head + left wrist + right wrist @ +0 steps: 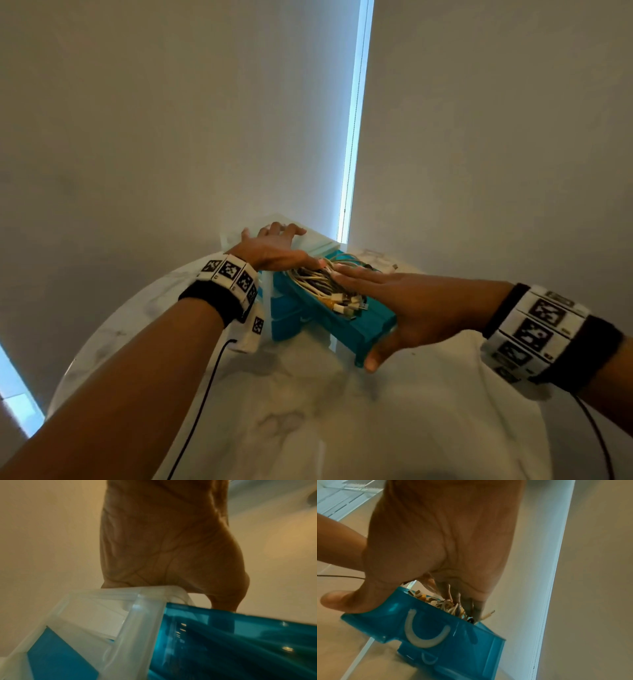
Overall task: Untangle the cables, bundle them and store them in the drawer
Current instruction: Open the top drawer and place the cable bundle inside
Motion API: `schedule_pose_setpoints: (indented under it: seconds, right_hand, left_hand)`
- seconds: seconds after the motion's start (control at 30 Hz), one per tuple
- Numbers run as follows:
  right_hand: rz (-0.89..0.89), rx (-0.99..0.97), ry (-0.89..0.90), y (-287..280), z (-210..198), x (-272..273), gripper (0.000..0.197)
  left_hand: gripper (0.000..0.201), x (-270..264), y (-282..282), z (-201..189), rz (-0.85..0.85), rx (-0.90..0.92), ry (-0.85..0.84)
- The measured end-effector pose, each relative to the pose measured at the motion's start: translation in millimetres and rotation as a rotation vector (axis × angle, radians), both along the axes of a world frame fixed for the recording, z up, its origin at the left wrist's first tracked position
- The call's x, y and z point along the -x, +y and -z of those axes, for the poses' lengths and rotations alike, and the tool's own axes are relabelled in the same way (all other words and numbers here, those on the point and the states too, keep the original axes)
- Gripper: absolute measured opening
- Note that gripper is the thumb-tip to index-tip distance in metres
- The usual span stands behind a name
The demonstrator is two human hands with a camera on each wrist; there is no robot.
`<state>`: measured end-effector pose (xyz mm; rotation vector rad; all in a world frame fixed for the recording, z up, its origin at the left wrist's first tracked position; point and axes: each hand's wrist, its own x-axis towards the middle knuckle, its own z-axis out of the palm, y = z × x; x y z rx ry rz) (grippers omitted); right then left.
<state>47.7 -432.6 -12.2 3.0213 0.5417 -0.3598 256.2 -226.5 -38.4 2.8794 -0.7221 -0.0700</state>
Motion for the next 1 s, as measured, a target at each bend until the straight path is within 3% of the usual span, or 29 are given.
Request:
schedule_pose_setpoints:
  seconds: [0.2,0.43,0.53,0.67,0.77,0.9,1.0]
  right_hand:
    - [-0.07,0.024,0.03,11.2,-0.8,-23.1,0.123]
    - [-0.049,0.033,-0.202,22.3,-0.4,-24.4,0.122]
    - [0.011,-0.047,-0.227,10.5,10.6,-17.0,0.119]
    - [-0.015,-0.176,-0.169,8.1,9.8,-27.5,0.113]
    - [-0.037,-0.207,-0.167,13.6,10.0,-35.0,0.113]
    - [0.035,-0.429,-0.235,4.5,27.1,-33.9,0.13]
    - [0.115,-0.463,-0.228,7.3,24.7,-28.0,0.136]
  left_hand:
    - [0.111,-0.1,0.0,4.2,0.013,0.04,-0.023]
    - [0.117,4.0,3.3,7.1,0.015,0.049,-0.067]
    - [0.111,-0.4,3.3,9.4,0.011,0.035,-0.075]
    - [0.119,1.2,1.4,6.2,0.023,0.038,-0.052]
    - [0.113,-0.5,4.3,5.0,0.023,0.072,-0.052]
    - [0.113,-5.9,7.5,8.2,0.069,0.036,-0.065]
    - [0.107,-8.9,11.8,3.9,0.093,0.019,-0.049]
